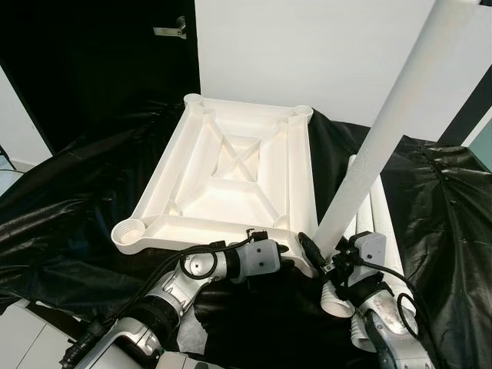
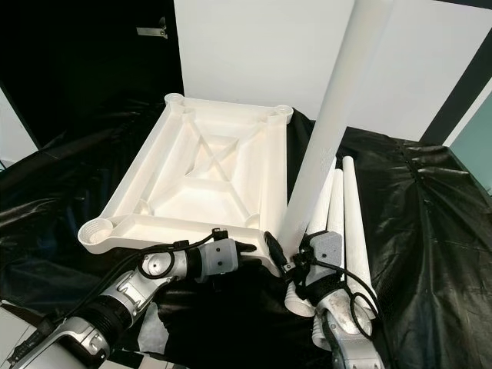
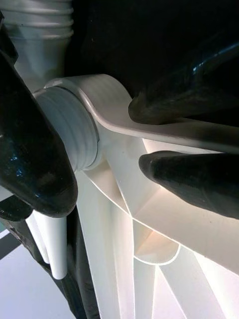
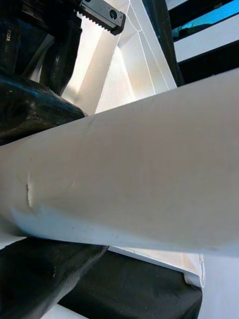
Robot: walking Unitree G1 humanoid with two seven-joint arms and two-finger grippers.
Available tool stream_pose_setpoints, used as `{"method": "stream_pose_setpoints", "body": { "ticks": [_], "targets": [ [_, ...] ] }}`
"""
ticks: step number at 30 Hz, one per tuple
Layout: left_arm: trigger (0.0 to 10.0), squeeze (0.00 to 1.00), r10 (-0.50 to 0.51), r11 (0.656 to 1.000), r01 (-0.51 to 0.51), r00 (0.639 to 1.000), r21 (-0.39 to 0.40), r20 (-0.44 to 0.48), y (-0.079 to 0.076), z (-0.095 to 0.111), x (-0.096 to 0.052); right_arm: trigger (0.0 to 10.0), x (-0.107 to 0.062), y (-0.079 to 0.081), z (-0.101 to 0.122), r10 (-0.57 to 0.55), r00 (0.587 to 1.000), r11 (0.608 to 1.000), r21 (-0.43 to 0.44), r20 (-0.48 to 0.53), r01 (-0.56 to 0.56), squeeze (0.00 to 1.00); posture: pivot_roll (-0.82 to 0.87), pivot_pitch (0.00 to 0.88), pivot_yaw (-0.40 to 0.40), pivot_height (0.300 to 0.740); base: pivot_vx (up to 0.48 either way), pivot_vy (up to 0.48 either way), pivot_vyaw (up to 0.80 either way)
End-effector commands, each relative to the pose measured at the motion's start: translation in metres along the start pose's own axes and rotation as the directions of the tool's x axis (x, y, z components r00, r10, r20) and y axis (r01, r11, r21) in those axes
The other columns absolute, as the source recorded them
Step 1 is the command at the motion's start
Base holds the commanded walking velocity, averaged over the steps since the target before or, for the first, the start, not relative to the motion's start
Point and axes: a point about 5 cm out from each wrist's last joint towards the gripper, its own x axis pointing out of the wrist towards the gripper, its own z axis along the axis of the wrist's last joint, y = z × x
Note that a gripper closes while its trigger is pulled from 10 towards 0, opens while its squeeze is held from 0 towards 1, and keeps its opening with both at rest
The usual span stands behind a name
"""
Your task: Building children table
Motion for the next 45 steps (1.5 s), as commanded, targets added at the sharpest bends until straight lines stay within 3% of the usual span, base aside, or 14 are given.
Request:
{"method": "stream_pose_setpoints", "body": {
  "ticks": [1, 2, 4, 6, 10, 13, 21, 22, 24, 29, 31, 38, 40, 45],
  "targets": [
    [10.0, 0.0, -0.222, 0.974, 0.217, 0.97, -0.061, -0.099, -0.035, -0.023, -0.004, 0.9, -0.01, -0.025, -0.01, -0.144, 0.987, 0.989, -0.033, -0.072, 0.142, 0.0, 0.22, 0.0, -0.061, 0.74, 0.0, 0.0, 0.0],
    [10.0, 0.0, -0.223, 0.974, 0.218, 0.97, -0.06, -0.098, -0.035, -0.023, -0.004, 10.0, -0.008, -0.024, -0.011, -0.115, 0.99, 0.993, -0.024, -0.087, 0.113, 0.0, 0.22, 0.0, -0.063, 0.74, 0.0, 0.0, 0.0],
    [10.0, 0.0, -0.223, 0.974, 0.218, 0.97, -0.059, -0.098, -0.034, -0.023, -0.004, 10.0, -0.007, -0.024, -0.012, -0.088, 0.992, 0.996, -0.031, -0.094, 0.085, 0.0, 0.22, 0.0, -0.057, 0.74, 0.0, 0.0, 0.0],
    [10.0, 0.0, -0.221, 0.975, 0.216, 0.97, -0.058, -0.097, -0.034, -0.022, -0.003, 10.0, -0.005, -0.029, -0.011, -0.075, 0.993, 0.997, -0.037, -0.088, 0.072, 1.0, 0.22, 0.0, -0.059, 0.74, 0.0, 0.0, 0.0],
    [10.0, 0.0, -0.22, 0.975, 0.215, 0.971, -0.058, -0.097, -0.034, -0.022, -0.004, 10.0, -0.003, -0.035, -0.008, -0.056, 0.995, 0.997, -0.059, -0.081, 0.051, 1.0, 0.22, 0.0, -0.057, 0.74, 0.0, 0.0, 0.0],
    [10.0, 0.0, -0.221, 0.975, 0.216, 0.97, -0.059, -0.1, -0.034, -0.024, -0.005, 10.0, 0.001, -0.045, -0.003, 0.019, 0.996, 0.996, -0.08, -0.091, -0.026, 0.0, 0.2, 0.0, -0.042, 0.74, 0.0, 0.0, 0.0],
    [10.0, 0.0, -0.224, 0.974, 0.219, 0.969, -0.055, -0.104, -0.033, -0.027, -0.008, 10.0, 0.006, -0.049, 0.005, 0.316, 0.932, 0.946, -0.019, -0.175, -0.324, 0.0, 0.14, 0.0, -0.026, 0.74, 0.0, 0.0, 0.0],
    [10.0, 0.0, -0.224, 0.974, 0.22, 0.969, -0.053, -0.104, -0.033, -0.027, -0.009, 2.3, 0.008, -0.05, 0.007, 0.308, 0.938, 0.949, -0.018, -0.158, -0.314, 0.0, 0.12, 0.0, -0.025, 0.74, 0.0, 0.0, 0.0],
    [10.0, 0.0, -0.224, 0.974, 0.22, 0.969, -0.053, -0.105, -0.032, -0.028, -0.01, 0.0, 0.009, -0.048, 0.008, 0.306, 0.941, 0.95, -0.015, -0.143, -0.311, 0.0, 0.1, 0.0, -0.025, 0.74, 0.0, 0.0, 0.0],
    [10.0, 0.0, -0.227, 0.974, 0.223, 0.968, -0.052, -0.11, -0.032, -0.031, -0.014, 0.0, 0.011, -0.036, 0.005, 0.316, 0.939, 0.948, 0.003, -0.134, -0.318, 0.0, 0.05, 0.0, -0.023, 0.74, 0.0, 0.0, 0.0],
    [10.0, 0.0, -0.23, 0.973, 0.226, 0.967, -0.05, -0.112, -0.032, -0.031, -0.014, 10.0, 0.01, -0.033, 0.001, 0.304, 0.942, 0.952, 0.012, -0.145, -0.306, 0.0, 0.03, 0.0, -0.014, 0.74, 0.0, 0.0, 0.0],
    [10.0, 0.0, -0.235, 0.972, 0.232, 0.966, -0.045, -0.11, -0.031, -0.03, -0.014, 10.0, 0.009, -0.034, -0.001, 0.252, 0.957, 0.968, 0.016, -0.145, -0.252, 0.0, 0.02, 0.0, -0.015, 0.74, 0.0, 0.0, 0.0],
    [10.0, 0.0, -0.241, 0.97, 0.238, 0.965, -0.041, -0.104, -0.031, -0.029, -0.012, 0.0, 0.009, -0.032, 0.001, 0.208, 0.972, 0.978, 0.037, -0.105, -0.205, 0.0, 0.01, 0.0, -0.019, 0.74, 0.0, 0.0, 0.0],
    [10.0, 0.0, -0.244, 0.97, 0.241, 0.965, -0.039, -0.097, -0.032, -0.028, -0.009, 0.0, 0.009, -0.025, 0.002, 0.101, 0.994, 0.994, 0.056, -0.049, -0.099, 0.0, 0.01, 0.0, -0.021, 0.74, 0.0, 0.0, 0.0]
  ]
}}
